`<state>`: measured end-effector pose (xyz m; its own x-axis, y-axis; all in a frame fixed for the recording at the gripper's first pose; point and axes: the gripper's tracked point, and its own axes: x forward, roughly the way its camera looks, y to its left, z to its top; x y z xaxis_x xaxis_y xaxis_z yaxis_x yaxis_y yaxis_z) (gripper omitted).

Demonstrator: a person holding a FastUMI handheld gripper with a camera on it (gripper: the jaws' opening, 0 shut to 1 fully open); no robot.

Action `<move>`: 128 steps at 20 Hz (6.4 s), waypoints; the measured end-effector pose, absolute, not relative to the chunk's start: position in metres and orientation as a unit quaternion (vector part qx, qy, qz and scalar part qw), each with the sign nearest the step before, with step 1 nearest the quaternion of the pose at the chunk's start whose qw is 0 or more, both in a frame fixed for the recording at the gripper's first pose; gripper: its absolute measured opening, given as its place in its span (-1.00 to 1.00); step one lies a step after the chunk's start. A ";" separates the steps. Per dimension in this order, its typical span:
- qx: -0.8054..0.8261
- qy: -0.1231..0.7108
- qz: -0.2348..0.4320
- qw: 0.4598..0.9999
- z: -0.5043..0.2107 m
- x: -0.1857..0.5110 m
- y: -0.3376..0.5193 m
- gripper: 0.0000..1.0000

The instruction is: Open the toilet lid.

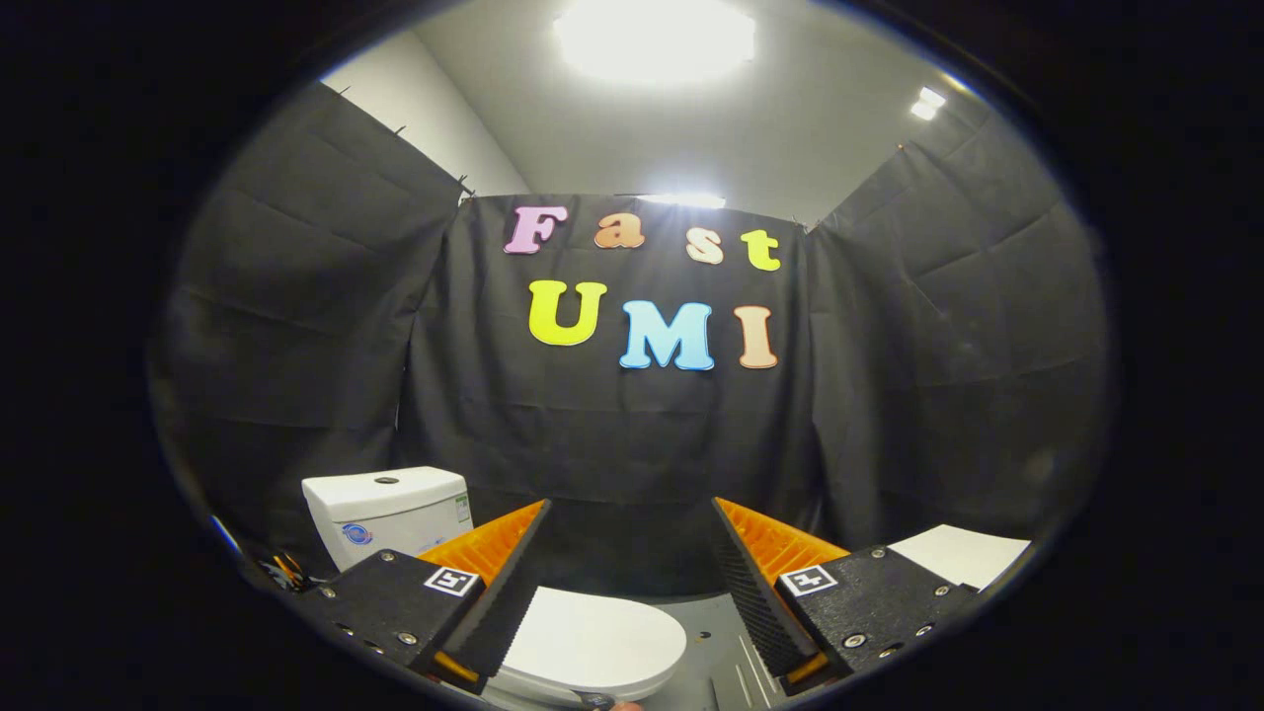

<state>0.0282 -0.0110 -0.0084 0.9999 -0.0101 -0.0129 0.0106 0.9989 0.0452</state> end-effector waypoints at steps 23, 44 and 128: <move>0.092 0.113 0.050 0.988 -0.179 0.021 0.087 0.90; 0.282 0.344 -0.007 0.896 -0.385 -0.030 0.091 0.92; 0.294 0.286 -0.145 0.900 -0.283 0.035 0.110 -1.00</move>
<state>0.0348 0.1102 -0.2831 0.7950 -0.0922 -0.5995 0.4285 0.7849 0.4476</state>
